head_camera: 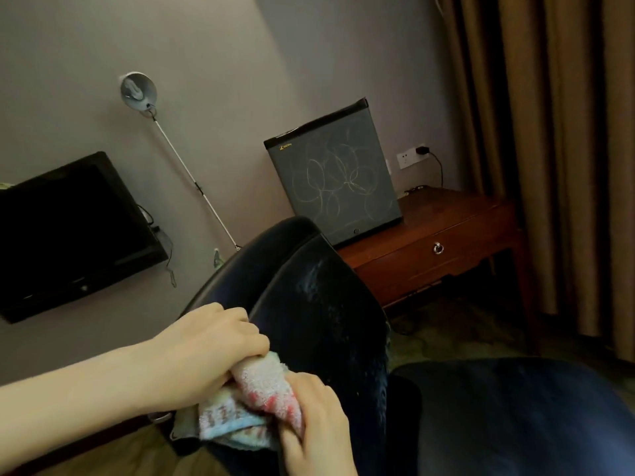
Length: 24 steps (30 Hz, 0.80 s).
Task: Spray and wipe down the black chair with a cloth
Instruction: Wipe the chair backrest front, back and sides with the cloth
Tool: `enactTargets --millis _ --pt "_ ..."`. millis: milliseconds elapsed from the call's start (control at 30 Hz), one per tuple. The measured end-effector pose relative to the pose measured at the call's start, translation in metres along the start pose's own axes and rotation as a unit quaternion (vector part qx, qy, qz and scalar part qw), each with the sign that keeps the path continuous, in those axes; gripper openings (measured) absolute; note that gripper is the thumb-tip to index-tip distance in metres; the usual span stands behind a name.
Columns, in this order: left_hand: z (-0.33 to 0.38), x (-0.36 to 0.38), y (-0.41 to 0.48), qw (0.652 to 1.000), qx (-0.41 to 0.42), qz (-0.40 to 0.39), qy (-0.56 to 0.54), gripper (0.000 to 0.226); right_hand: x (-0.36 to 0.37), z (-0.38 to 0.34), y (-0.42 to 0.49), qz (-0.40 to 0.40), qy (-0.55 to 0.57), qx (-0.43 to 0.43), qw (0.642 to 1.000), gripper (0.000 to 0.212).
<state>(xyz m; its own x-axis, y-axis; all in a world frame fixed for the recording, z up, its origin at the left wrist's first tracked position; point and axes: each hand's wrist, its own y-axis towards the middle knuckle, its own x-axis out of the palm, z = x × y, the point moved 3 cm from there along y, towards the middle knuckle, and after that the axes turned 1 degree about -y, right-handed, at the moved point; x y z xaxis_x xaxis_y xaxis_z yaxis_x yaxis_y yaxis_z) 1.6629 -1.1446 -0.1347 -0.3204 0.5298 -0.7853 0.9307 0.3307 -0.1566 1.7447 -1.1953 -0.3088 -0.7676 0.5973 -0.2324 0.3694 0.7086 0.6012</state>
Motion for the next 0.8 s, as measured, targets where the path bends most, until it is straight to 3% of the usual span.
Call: enactTargets --millis 133,333,467,600,800 --pt "0.004 0.009 -0.002 0.998 0.007 0.057 0.020 0.024 0.000 0.000 -0.002 0.016 0.010 0.011 1.000 0.056" --pt "-0.017 0.029 0.048 0.997 -0.012 0.049 0.050 0.042 0.001 0.031 0.040 0.049 0.002 0.037 0.998 0.041" --pt "-0.033 0.034 0.116 0.995 -0.006 0.032 0.097 0.032 0.005 0.079 0.099 0.066 -0.045 0.054 0.995 0.038" --pt "-0.065 0.044 0.206 0.989 -0.071 -0.028 0.127 0.028 0.001 0.131 0.168 0.102 -0.055 0.084 0.990 0.041" --pt "-0.111 0.062 0.317 0.986 -0.137 -0.012 0.094 0.029 -0.020 0.201 0.263 0.140 -0.138 0.137 0.971 0.033"
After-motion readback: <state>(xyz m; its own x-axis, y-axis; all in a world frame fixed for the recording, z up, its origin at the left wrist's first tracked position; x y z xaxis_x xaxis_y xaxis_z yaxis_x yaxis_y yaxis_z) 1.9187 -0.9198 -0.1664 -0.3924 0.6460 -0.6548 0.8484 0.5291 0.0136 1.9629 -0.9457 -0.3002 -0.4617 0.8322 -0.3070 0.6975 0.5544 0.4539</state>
